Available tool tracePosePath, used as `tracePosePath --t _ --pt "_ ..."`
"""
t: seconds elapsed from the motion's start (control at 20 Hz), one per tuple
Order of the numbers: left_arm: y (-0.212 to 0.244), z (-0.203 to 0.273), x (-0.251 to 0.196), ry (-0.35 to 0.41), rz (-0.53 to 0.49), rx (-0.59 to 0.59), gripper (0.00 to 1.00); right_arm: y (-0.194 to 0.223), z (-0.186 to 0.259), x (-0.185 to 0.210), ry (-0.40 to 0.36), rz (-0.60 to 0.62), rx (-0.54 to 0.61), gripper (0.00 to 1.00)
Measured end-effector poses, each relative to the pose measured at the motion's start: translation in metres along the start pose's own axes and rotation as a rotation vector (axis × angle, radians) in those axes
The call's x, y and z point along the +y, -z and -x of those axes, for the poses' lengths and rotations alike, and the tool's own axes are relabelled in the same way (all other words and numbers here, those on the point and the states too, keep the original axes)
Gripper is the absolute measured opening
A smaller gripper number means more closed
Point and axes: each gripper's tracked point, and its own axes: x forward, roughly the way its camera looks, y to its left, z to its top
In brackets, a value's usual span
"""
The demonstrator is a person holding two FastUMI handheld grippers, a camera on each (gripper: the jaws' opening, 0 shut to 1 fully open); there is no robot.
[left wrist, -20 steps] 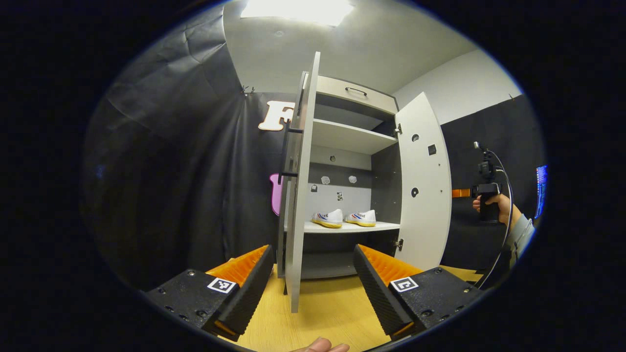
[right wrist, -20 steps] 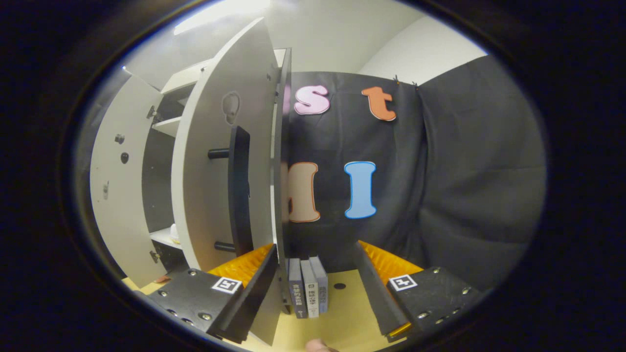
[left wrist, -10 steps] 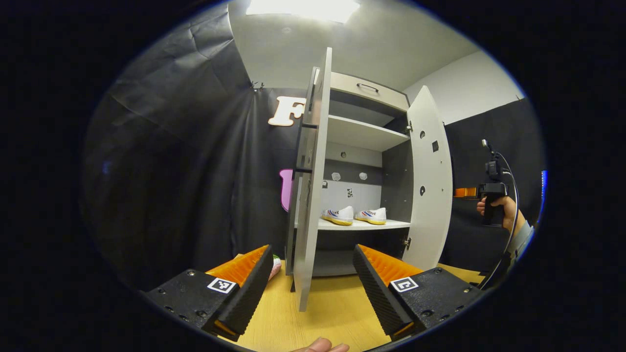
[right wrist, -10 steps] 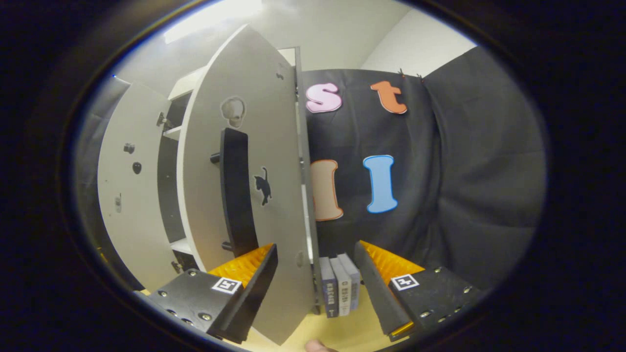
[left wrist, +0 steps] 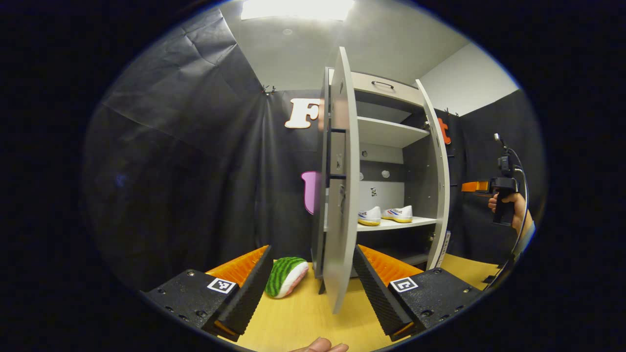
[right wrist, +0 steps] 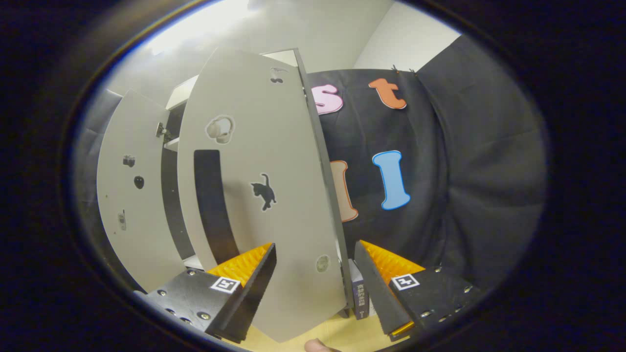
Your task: Grab one shoe with the right hand and put it into the shoe cabinet, grab the other shoe with the left hand and put it into the shoe cabinet; then close the right door with the right hand and the left door with the left hand.
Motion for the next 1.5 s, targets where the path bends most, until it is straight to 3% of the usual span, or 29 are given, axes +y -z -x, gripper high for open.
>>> tracePosePath --t 0.05,0.1,0.15,0.25,0.5,0.65,0.7,0.75,0.9,1.25,1.4,1.45,1.5 --pt "-0.001 -0.004 0.005 -0.01 -0.009 0.003 0.99 0.002 0.006 -0.004 0.007 0.004 -0.004 0.98" --pt "-0.003 -0.01 0.008 -0.019 -0.015 0.007 0.99 0.003 0.013 -0.005 0.004 0.009 -0.016 0.93" --pt "-0.004 -0.016 0.01 -0.023 -0.02 0.01 0.99 0.005 0.02 -0.007 0.001 0.019 -0.024 0.98" --pt "-0.005 -0.03 0.014 -0.029 -0.019 0.018 0.99 0.012 0.037 -0.011 -0.007 0.033 -0.032 0.93" --pt "-0.01 -0.069 0.035 -0.05 -0.026 0.055 0.99 0.036 0.083 -0.001 -0.094 -0.039 -0.036 0.98" --pt "-0.017 -0.094 0.055 -0.096 -0.055 0.088 0.99 0.048 0.11 -0.013 -0.078 0.037 -0.045 0.97" --pt "-0.023 -0.104 0.063 -0.116 -0.067 0.089 0.99 0.054 0.118 -0.02 -0.061 0.065 -0.041 0.92" --pt "-0.028 -0.112 0.069 -0.133 -0.071 0.091 0.99 0.06 0.124 -0.023 -0.049 0.073 -0.035 0.97" --pt "-0.047 -0.131 0.082 -0.165 -0.028 0.086 0.99 0.082 0.142 -0.022 -0.063 0.059 -0.001 0.97" --pt "-0.081 -0.139 0.066 -0.123 -0.011 0.091 0.99 0.133 0.176 -0.03 -0.042 0.069 0.033 0.97" --pt "-0.077 -0.143 0.035 -0.065 0.002 0.126 0.99 0.132 0.182 -0.032 -0.042 0.08 0.019 0.93" --pt "-0.074 -0.141 0.027 -0.07 -0.003 0.14 0.99 0.13 0.183 -0.037 -0.021 0.076 0.013 0.98" --pt "-0.079 -0.14 0.027 -0.095 -0.017 0.144 0.95 0.126 0.184 -0.039 -0.015 0.084 0.002 0.93"
